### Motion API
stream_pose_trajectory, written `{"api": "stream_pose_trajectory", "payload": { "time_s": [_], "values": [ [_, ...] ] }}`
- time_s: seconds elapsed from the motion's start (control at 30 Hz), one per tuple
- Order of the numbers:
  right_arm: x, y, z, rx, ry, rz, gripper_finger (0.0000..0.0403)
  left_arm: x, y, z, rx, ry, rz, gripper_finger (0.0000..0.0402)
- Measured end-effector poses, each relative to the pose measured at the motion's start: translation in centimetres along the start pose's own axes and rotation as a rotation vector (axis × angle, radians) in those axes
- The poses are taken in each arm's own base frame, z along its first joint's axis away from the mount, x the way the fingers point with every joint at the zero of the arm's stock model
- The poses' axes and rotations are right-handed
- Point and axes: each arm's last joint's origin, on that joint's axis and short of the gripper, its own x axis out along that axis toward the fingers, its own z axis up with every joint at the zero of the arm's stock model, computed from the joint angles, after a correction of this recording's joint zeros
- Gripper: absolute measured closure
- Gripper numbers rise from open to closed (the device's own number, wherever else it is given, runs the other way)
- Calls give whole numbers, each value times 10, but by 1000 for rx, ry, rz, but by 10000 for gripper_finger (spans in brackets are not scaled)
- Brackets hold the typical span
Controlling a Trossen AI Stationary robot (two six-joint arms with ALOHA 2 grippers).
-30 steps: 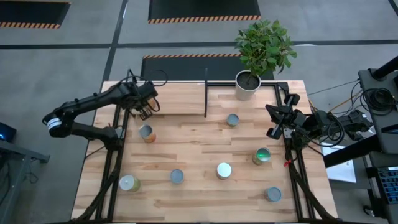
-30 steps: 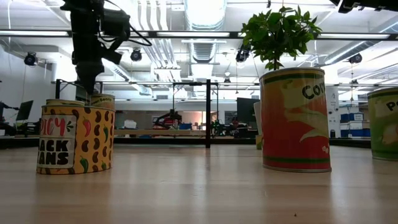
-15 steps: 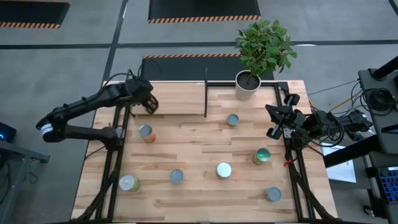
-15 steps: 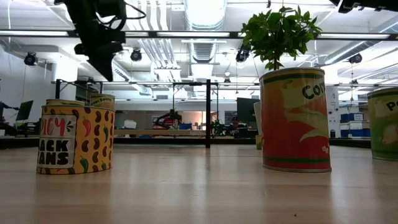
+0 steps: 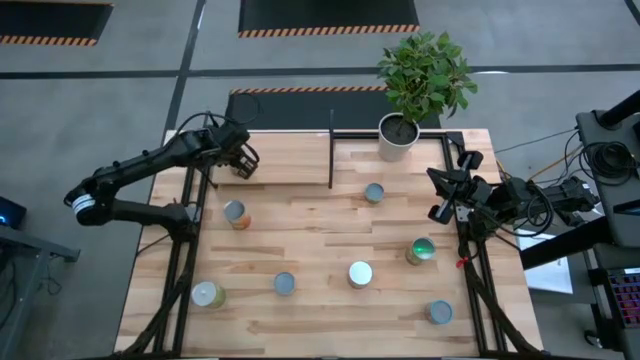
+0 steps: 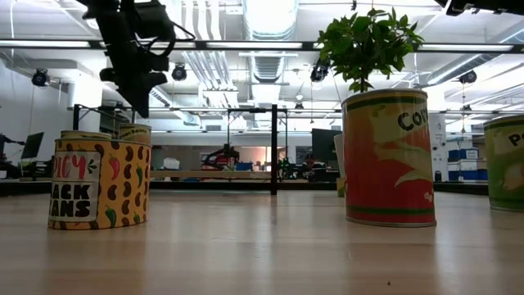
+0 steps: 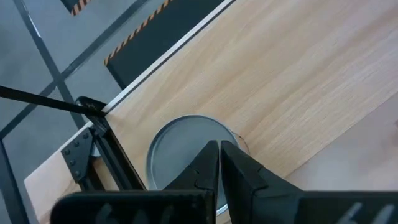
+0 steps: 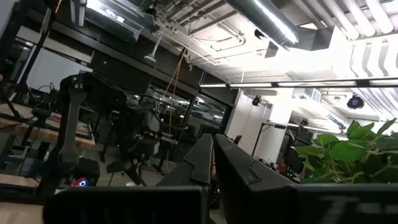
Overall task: Pick and place cans onto a shelf
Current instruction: Put the orange green beans can on the shelf
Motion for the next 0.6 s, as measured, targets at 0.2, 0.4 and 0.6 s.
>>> {"api": "stream_pose_trajectory", "payload": {
  "time_s": [0.2,0.4,0.6],
  "values": [
    [0,0,0,-3,0,0,394,2,-1,0,-22,-10,-3,402],
    [0,0,0,-2,0,0,394,15,-6,-9,-28,-2,-2,402],
    [0,0,0,-6,0,0,394,17,-7,-11,-37,1,-4,402]
  ]
}}
